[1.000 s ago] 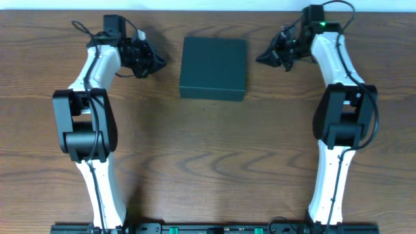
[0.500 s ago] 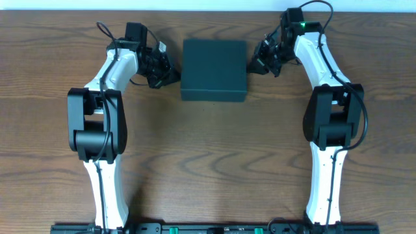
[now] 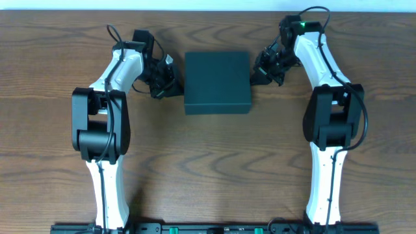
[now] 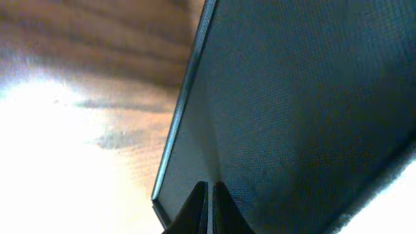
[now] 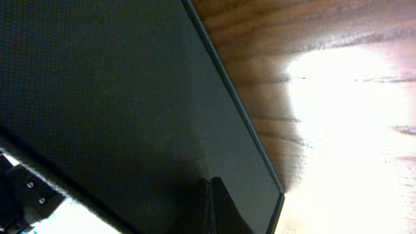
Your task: Pack container
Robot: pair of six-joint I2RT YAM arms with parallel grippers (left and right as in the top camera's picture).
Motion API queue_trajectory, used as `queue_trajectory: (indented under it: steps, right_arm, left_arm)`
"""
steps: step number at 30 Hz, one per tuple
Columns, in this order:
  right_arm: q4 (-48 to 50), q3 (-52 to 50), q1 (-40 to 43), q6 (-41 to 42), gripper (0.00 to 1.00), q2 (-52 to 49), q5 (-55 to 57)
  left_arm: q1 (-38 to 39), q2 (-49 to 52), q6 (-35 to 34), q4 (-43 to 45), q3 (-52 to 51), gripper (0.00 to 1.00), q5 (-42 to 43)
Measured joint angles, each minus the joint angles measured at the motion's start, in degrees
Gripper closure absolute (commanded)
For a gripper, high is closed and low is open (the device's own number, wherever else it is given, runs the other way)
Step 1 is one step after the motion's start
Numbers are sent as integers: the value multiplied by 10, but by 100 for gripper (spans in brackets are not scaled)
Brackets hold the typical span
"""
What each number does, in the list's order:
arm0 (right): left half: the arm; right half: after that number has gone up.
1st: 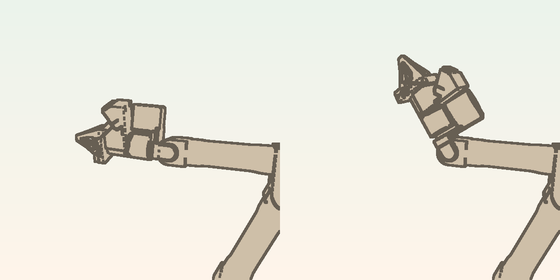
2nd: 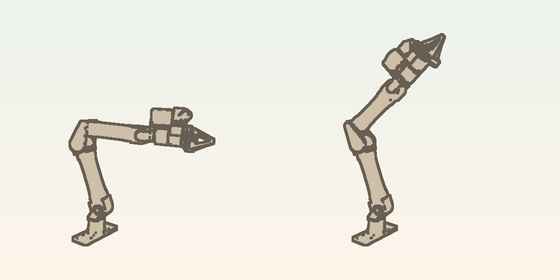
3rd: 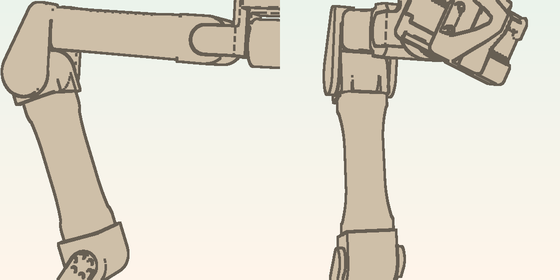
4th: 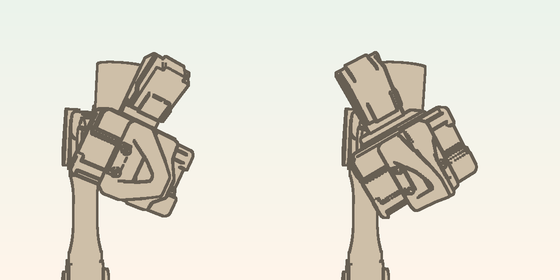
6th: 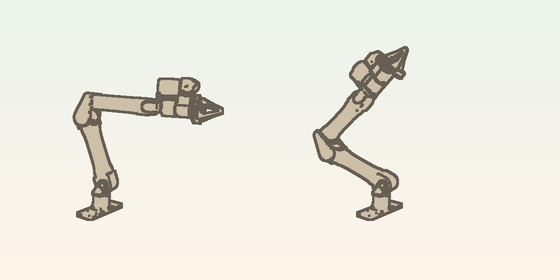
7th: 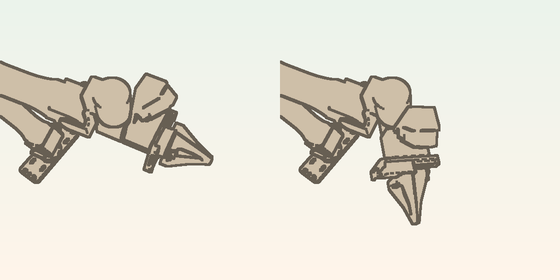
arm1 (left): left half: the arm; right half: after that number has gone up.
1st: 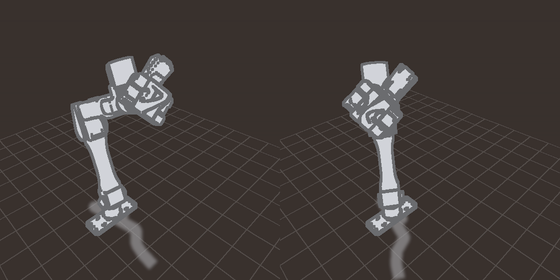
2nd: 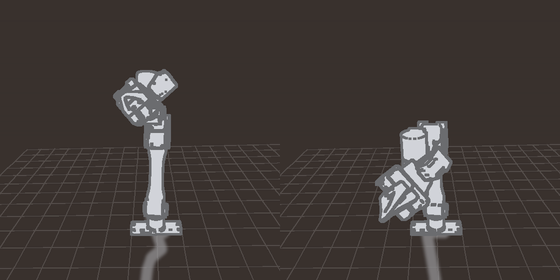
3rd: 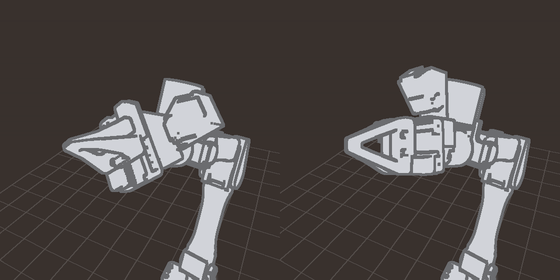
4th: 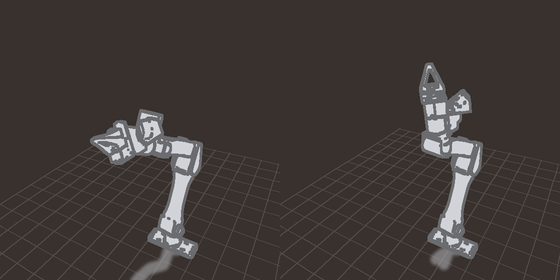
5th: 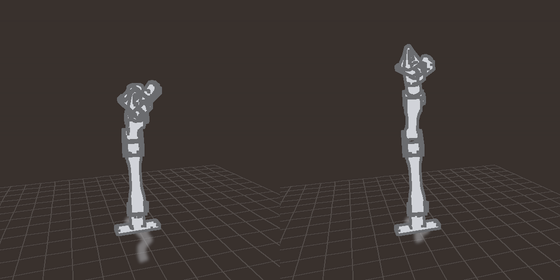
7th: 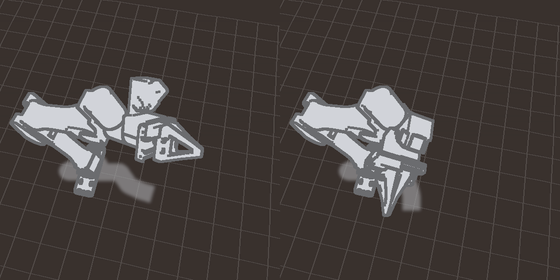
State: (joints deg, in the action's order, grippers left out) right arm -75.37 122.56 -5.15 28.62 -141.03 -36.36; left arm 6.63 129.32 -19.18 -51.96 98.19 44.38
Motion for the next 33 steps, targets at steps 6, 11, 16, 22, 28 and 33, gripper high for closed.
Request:
queue_trajectory:
  steps: [6,11,16,22,28,33]
  right_arm:
    - [-16,0,-9,-5,98,2,12]
    - [-37,0,-21,-7,99,4,29]
    - [-48,0,-31,-6,98,6,42]
    - [-73,0,-44,1,98,7,68]
    - [-86,0,-58,5,98,7,92]
    - [-89,0,-62,7,98,7,92]
  left_arm:
    - [2,0,18,-39,0,94,-1]
    - [2,0,36,-74,0,94,-9]
    - [2,0,47,-81,0,94,-19]
    - [2,0,47,-81,0,94,-30]
    - [2,0,49,-91,0,94,-44]
    - [2,0,51,-114,0,94,-52]
